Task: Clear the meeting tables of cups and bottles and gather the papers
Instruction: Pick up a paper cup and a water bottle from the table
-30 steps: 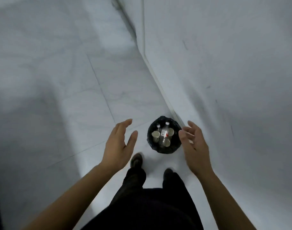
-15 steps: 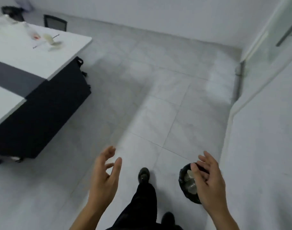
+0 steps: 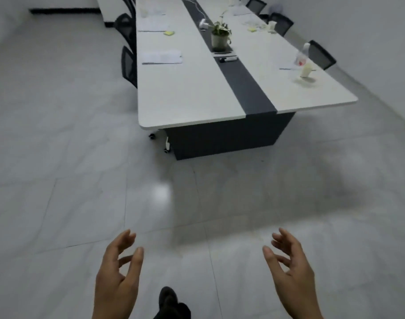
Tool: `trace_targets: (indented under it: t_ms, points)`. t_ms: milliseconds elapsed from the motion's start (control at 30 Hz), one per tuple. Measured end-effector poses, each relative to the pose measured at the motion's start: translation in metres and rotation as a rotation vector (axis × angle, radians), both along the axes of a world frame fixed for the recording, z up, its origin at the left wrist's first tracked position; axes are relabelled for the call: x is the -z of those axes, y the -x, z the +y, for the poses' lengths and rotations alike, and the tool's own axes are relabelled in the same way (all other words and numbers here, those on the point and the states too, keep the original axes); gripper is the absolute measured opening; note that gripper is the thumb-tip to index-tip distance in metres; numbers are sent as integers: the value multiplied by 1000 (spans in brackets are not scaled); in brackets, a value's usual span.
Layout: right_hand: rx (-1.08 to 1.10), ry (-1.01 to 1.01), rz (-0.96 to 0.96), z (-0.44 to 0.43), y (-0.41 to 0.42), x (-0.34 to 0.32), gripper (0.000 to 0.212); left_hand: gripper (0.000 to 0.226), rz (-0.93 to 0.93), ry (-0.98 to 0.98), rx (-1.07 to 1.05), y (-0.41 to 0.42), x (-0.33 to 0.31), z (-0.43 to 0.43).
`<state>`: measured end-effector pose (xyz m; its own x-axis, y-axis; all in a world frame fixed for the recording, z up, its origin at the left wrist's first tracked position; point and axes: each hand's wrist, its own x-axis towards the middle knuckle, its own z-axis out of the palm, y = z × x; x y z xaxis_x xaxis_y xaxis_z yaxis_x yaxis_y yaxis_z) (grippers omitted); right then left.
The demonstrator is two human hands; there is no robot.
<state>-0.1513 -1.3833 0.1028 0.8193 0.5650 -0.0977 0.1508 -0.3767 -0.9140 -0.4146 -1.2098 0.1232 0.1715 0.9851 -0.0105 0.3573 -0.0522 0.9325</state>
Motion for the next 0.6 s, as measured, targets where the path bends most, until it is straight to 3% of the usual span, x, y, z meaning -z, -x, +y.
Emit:
trace_targets:
  t_ms: [267, 600]
  points:
    - [-215, 11, 37, 230, 39, -6, 57, 40, 21, 24, -193, 88, -16, 205]
    - [-402, 43, 48, 505, 41, 36, 61, 46, -10, 127, -220, 56, 25, 429]
